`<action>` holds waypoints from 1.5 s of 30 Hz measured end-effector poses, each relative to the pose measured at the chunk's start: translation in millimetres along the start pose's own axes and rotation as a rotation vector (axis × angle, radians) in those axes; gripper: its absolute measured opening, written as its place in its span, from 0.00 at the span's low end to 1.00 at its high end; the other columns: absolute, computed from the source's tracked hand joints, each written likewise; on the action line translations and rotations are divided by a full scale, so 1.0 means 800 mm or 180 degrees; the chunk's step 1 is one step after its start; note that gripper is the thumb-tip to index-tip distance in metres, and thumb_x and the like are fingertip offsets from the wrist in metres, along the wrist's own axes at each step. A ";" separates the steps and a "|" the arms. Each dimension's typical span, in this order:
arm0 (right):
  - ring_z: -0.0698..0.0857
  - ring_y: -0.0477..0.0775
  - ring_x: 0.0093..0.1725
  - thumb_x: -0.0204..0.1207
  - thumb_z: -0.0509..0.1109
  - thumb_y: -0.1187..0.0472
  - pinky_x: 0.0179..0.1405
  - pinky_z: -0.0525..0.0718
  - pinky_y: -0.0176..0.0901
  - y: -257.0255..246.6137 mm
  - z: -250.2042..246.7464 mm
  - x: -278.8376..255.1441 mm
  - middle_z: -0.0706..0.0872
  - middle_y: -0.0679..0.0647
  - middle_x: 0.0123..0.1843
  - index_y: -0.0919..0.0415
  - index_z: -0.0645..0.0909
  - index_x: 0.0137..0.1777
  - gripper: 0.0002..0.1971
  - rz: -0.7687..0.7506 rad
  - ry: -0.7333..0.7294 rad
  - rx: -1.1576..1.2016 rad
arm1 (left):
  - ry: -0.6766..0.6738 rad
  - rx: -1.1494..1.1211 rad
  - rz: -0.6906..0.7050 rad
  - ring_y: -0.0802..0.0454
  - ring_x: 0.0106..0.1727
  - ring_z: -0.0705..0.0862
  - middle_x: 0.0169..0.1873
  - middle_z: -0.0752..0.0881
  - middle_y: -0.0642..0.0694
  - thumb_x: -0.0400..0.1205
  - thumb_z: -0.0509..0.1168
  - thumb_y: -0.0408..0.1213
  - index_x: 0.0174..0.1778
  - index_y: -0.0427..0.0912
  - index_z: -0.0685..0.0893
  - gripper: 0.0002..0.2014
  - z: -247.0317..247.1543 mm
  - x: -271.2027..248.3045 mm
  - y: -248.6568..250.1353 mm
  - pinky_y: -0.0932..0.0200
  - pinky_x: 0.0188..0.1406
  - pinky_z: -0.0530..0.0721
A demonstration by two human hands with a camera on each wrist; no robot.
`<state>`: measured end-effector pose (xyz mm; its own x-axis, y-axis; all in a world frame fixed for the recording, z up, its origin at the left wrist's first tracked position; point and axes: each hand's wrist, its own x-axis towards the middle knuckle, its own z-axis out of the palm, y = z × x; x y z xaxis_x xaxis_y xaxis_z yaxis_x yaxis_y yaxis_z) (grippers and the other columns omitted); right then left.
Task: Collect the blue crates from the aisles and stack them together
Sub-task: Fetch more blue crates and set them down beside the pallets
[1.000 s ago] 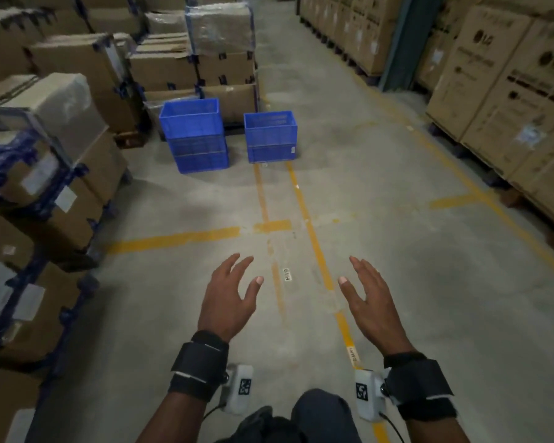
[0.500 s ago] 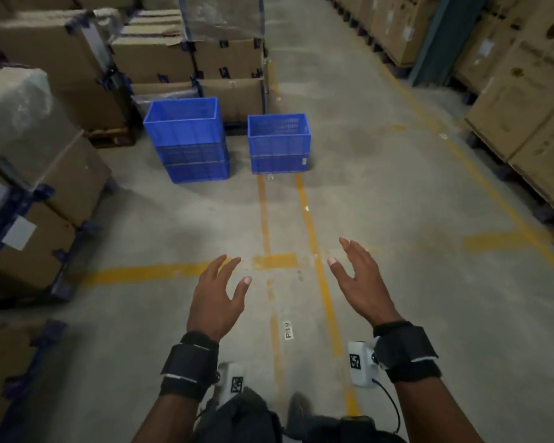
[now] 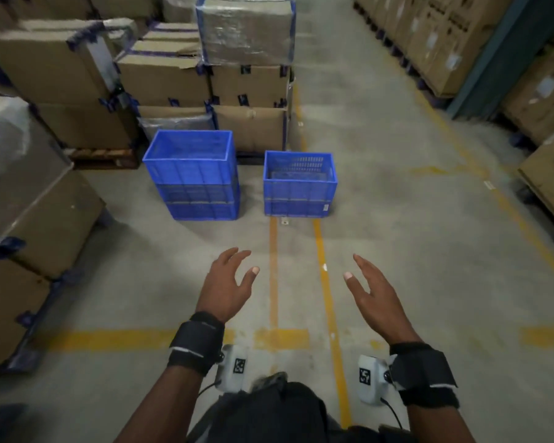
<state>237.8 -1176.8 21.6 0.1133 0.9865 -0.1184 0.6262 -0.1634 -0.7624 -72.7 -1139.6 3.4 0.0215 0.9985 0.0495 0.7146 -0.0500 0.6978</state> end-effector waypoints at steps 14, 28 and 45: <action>0.67 0.50 0.83 0.86 0.65 0.50 0.78 0.58 0.34 0.015 -0.078 0.495 0.72 0.54 0.84 0.56 0.71 0.83 0.27 0.0098 0.0085 0.0095 | -0.0290 -0.0046 0.0257 0.45 0.78 0.73 0.77 0.75 0.42 0.82 0.63 0.56 0.75 0.47 0.81 0.27 0.114 0.509 0.088 0.42 0.77 0.73; 0.71 0.52 0.81 0.87 0.64 0.48 0.71 0.60 0.30 0.015 -0.124 0.909 0.74 0.55 0.82 0.60 0.72 0.82 0.27 0.0015 -0.0478 -0.0137 | -0.0111 0.0029 -0.0230 0.45 0.75 0.76 0.72 0.78 0.42 0.81 0.62 0.57 0.71 0.45 0.83 0.28 0.161 0.842 0.099 0.46 0.74 0.75; 0.80 0.57 0.71 0.91 0.57 0.51 0.68 0.72 0.45 0.120 0.020 1.347 0.79 0.61 0.77 0.63 0.78 0.76 0.22 0.1406 -0.1192 -0.0249 | -0.1188 0.0152 -0.1470 0.40 0.69 0.83 0.66 0.86 0.36 0.86 0.67 0.44 0.67 0.38 0.86 0.17 0.310 1.299 -0.140 0.56 0.66 0.74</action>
<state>407.6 -129.1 -189.4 0.1051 0.7593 -0.6422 0.6382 -0.5467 -0.5420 43.1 -91.5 -200.3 -0.0608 0.8568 -0.5121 0.7389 0.3835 0.5540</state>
